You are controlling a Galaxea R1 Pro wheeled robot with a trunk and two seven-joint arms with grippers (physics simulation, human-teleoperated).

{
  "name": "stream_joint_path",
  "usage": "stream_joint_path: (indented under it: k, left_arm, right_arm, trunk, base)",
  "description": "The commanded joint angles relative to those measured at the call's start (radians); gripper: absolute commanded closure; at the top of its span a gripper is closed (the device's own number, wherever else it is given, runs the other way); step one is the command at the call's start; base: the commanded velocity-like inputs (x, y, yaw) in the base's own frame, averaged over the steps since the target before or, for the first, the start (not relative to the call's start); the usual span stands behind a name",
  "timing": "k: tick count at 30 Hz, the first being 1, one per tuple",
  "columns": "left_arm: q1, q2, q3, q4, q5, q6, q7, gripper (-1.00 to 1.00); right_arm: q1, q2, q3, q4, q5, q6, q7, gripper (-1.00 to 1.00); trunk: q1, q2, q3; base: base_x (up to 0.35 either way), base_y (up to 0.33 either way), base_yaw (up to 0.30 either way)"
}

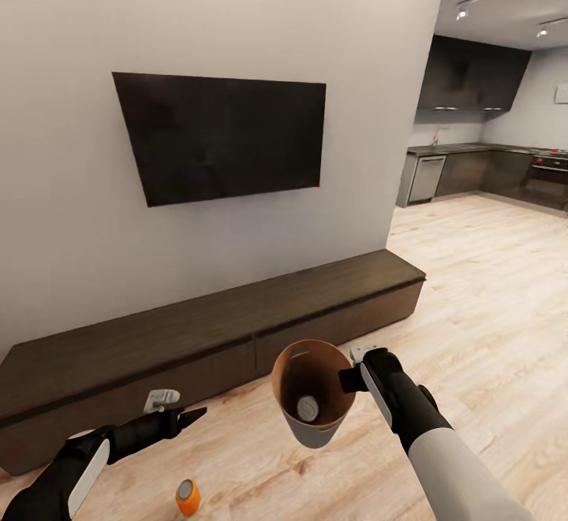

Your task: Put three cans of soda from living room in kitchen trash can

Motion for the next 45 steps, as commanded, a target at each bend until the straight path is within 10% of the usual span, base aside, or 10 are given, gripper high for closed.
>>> stream_joint_path:
  k: [1, 12, 15, 20, 25, 45]
  left_arm:
    - [0.000, 0.000, 0.000, 0.000, 0.000, 0.000, 0.000, -1.00]
    - [0.000, 0.000, 0.002, 0.084, 0.000, -0.146, 0.027, -1.00]
    - [0.000, -0.001, -0.002, 0.108, 0.000, -0.179, 0.125, -1.00]
    - [-0.001, -0.044, -0.009, 0.123, -0.001, -0.199, 0.456, -1.00]
    - [-0.001, -0.105, -0.013, 0.178, -0.081, -0.249, 0.671, -1.00]
    - [-0.001, -0.116, -0.012, 0.235, -0.102, -0.369, 0.815, -1.00]
  right_arm:
    - [0.000, 0.000, 0.000, 0.000, -0.011, 0.000, 0.004, 1.00]
    - [0.000, 0.000, -0.001, 0.000, -0.011, 0.000, 0.004, 1.00]
    - [0.000, 0.000, -0.001, 0.000, -0.011, 0.000, 0.004, 1.00]
    - [0.000, 0.000, -0.001, 0.000, -0.011, 0.000, 0.004, 1.00]
    - [0.000, 0.000, -0.001, 0.000, -0.011, 0.000, 0.004, 1.00]
    - [0.000, 0.000, -0.004, -0.002, -0.011, 0.001, 0.004, 1.00]
  trunk:
    - [0.000, 0.000, 0.000]
    - [0.000, 0.000, 0.000]
    - [0.000, 0.000, 0.000]
    - [0.000, 0.000, 0.000]
    - [0.000, 0.000, 0.000]
    - [0.000, 0.000, 0.000]
  base:
    - [0.000, 0.000, -0.013]
    - [0.000, 0.000, -0.003]
    - [0.000, 0.000, 0.000]
    - [0.000, 0.000, 0.000]
    - [0.000, 0.000, 0.000]
    - [0.000, 0.000, 0.000]
